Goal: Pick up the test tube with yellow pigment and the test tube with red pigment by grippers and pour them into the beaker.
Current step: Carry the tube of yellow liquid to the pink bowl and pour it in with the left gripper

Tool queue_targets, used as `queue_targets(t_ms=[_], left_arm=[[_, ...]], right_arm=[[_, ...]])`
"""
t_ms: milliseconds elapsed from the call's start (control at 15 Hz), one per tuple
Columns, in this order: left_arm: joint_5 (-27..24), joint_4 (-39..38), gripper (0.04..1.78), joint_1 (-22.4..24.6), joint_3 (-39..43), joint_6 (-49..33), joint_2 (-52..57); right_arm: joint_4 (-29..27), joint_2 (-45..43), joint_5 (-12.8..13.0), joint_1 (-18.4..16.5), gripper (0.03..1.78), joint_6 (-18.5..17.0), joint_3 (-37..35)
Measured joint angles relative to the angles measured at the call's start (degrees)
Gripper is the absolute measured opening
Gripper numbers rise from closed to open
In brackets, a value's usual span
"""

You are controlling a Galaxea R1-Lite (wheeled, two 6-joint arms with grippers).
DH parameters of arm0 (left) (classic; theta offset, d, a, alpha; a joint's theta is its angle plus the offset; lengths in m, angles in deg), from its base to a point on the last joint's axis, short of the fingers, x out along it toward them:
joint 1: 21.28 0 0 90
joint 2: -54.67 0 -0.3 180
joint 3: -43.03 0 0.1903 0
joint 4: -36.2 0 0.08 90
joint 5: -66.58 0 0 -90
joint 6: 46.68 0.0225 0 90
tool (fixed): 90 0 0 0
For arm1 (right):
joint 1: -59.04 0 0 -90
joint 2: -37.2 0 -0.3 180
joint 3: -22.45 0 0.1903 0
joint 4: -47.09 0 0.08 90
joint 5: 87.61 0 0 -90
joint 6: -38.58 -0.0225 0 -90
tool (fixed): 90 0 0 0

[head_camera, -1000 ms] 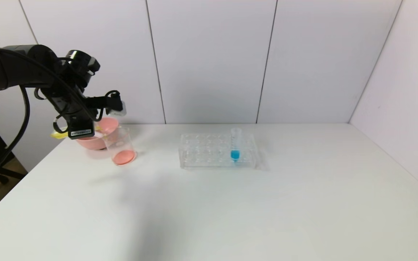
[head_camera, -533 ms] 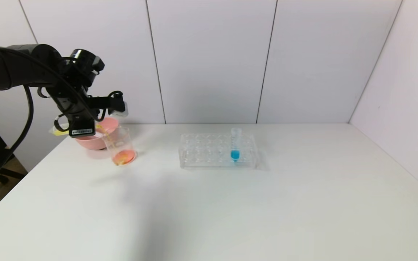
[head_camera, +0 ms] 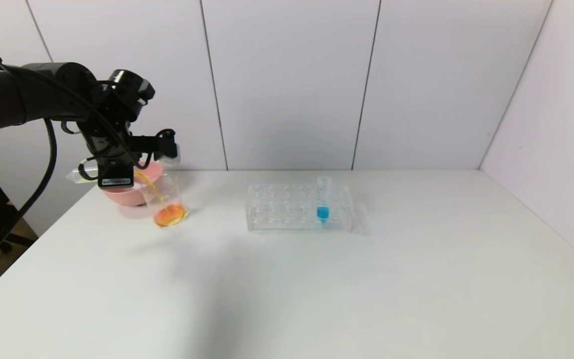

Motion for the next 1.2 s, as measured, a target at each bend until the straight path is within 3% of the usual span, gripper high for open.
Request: queue_targets(t_ms=[1000, 1200], left_arm=[[13.9, -5.9, 0.46, -3.3, 0.0, 3.4, -3.8], [14.1, -6.0, 0.46, -3.7, 0.0, 3.4, -3.9]], right_arm=[[0.0, 0.0, 0.0, 0.0, 1.71, 0.0, 0.0], [0.0, 0.0, 0.0, 0.0, 1.71, 0.0, 0.0]])
